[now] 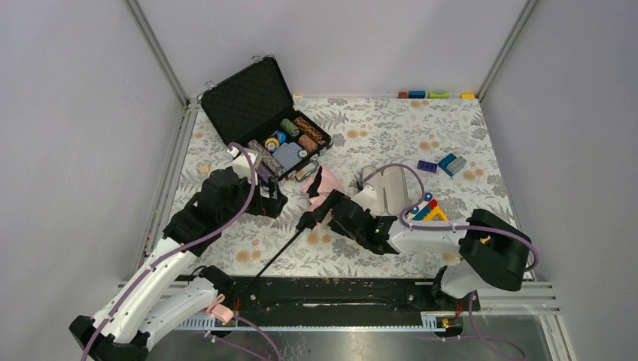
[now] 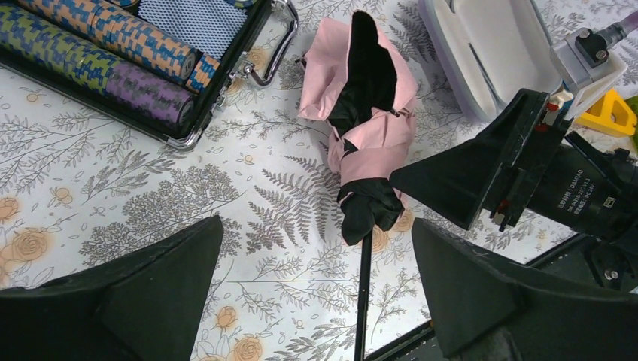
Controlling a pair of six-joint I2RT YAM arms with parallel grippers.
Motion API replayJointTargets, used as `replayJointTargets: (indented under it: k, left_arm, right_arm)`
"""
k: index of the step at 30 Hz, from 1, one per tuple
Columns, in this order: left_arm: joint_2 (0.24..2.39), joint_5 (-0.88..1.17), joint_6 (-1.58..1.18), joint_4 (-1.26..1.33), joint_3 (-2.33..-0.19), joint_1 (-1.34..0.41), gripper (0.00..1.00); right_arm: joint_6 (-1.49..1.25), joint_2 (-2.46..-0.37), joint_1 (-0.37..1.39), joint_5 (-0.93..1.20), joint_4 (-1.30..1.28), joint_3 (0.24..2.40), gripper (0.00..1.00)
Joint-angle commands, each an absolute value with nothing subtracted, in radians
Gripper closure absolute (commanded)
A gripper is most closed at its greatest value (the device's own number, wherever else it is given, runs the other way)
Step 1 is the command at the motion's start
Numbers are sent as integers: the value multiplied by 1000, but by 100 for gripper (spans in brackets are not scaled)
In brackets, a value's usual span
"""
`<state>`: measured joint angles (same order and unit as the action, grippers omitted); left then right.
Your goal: Open the umbrella
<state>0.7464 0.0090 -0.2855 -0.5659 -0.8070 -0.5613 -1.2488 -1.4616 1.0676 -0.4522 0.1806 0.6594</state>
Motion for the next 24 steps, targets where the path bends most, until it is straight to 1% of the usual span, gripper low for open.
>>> replayJointTargets:
  k: [1,8,9,11,12,15,18,21,23,24]
  left_arm:
    - [729,-7,-249,-549,-793,-554,1]
    - [723,-5,-241,-548,-789,-554,1]
    - [721,8,-240,-550,-789,-554,1]
    - [716,33,-243,-548,-783,-554,1]
    - [714,47,-248,-546,-780,-553,1]
    - [716,108,-280,-539,-774,-554,1]
    - [722,181,-340,-524,-762,-553,1]
    - [706,213,-421,-483,-697,-554,1]
    - [694,240,-474,-457,-659,-553,1]
    - [686,253,-499,-449,-645,-554,1]
  right_arm:
    - [-1320,-1515,1054,-511,283,722,0]
    - [-1376,-1626,993,-445,335,748,0]
    - [-1378,-1637,985,-442,338,755,2]
    - [-1378,-1655,965,-420,364,755,8]
    - [-1382,-1662,955,-407,391,747,14]
    - [-1384,-1680,924,-371,509,714,36]
    - [-1357,-1694,900,-341,547,725,50]
    - [-1331,-1700,888,-315,624,723,76]
    - [-1316,-1692,878,-292,703,708,91]
    - [-1302,-1680,875,-283,736,704,97]
